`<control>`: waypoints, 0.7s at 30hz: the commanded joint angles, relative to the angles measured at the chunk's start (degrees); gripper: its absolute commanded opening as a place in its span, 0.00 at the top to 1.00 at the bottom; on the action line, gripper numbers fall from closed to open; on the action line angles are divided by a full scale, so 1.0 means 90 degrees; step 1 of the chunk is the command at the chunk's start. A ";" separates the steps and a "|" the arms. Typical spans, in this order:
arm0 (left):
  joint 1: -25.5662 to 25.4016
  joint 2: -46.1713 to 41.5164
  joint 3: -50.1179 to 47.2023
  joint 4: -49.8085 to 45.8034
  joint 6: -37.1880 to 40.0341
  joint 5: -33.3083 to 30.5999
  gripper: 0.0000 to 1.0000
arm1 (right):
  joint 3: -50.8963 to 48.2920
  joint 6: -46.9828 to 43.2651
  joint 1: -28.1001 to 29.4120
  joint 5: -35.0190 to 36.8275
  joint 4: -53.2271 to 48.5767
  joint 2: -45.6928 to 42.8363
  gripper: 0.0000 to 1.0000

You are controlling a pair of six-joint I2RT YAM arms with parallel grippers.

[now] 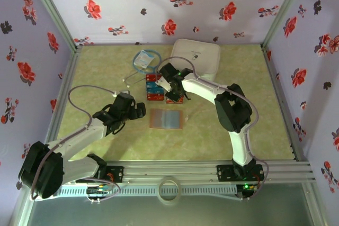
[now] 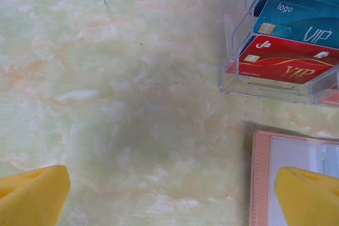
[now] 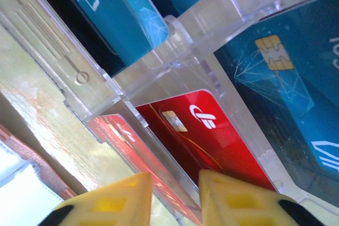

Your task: Put the credit cards into the card holder

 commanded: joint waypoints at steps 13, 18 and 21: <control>0.0070 0.0053 -0.0004 0.0079 -0.0067 0.0034 0.00 | -0.0021 -0.0274 0.0074 -0.0061 -0.0230 -0.0041 0.99; 0.0069 0.0091 0.0019 0.0089 -0.0039 0.0061 0.00 | -0.0005 -0.0396 0.0188 0.0089 -0.0251 -0.0154 1.00; 0.0069 0.0122 0.0025 0.0107 -0.0022 0.0074 0.00 | 0.0029 -0.0478 0.0283 0.0218 -0.0279 -0.0291 1.00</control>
